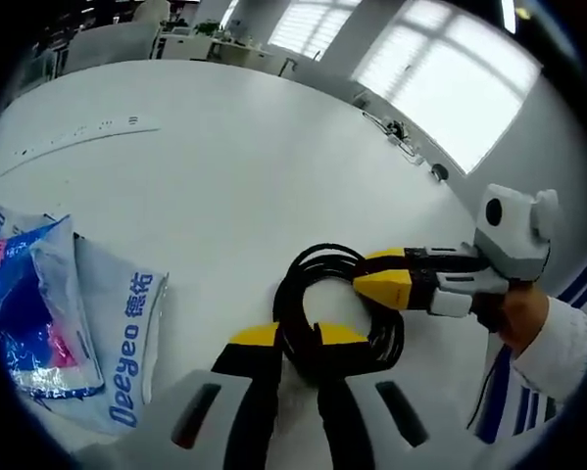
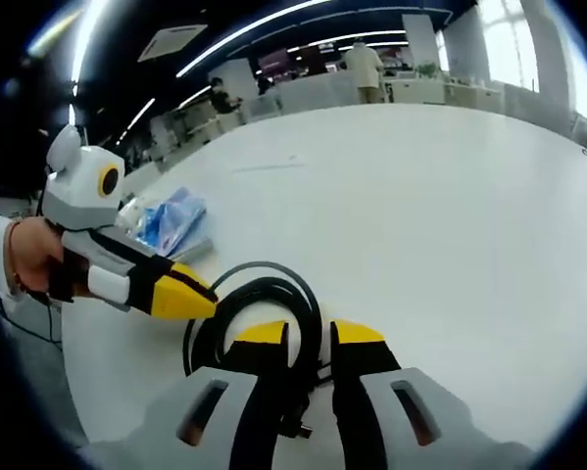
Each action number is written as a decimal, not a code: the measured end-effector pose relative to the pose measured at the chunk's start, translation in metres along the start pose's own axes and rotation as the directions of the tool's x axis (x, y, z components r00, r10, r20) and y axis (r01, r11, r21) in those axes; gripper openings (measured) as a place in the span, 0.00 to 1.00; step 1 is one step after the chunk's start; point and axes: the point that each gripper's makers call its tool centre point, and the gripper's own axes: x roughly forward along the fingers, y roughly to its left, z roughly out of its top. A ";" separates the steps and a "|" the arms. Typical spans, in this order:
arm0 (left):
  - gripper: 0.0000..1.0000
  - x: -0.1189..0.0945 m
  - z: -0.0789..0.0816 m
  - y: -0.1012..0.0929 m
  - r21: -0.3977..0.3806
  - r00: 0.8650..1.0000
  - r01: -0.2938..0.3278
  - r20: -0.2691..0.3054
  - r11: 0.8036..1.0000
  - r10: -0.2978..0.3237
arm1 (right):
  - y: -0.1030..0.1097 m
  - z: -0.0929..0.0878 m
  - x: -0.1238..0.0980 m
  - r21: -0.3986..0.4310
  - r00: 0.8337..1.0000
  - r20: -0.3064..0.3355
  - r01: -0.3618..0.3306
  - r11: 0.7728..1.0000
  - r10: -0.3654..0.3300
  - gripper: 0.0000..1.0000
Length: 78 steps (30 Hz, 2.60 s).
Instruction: Arrange the tabletop items into an orderly group along one side of the table until the central work area is clear of visible clutter.
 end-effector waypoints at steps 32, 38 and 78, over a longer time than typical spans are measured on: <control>0.43 -0.018 0.015 -0.017 0.084 0.996 0.065 0.051 0.994 -0.070 | -0.001 0.019 -0.014 -0.006 0.998 0.055 0.036 0.999 -0.036 0.34; 0.50 -0.026 0.022 -0.021 0.103 0.994 0.079 0.071 0.991 -0.087 | -0.001 0.026 -0.020 0.000 0.997 0.073 0.040 0.999 -0.040 0.38; 0.95 -0.126 0.067 -0.015 0.292 0.965 0.094 0.208 0.952 -0.159 | 0.050 0.080 -0.048 -0.073 0.988 0.153 -0.001 0.997 0.013 0.66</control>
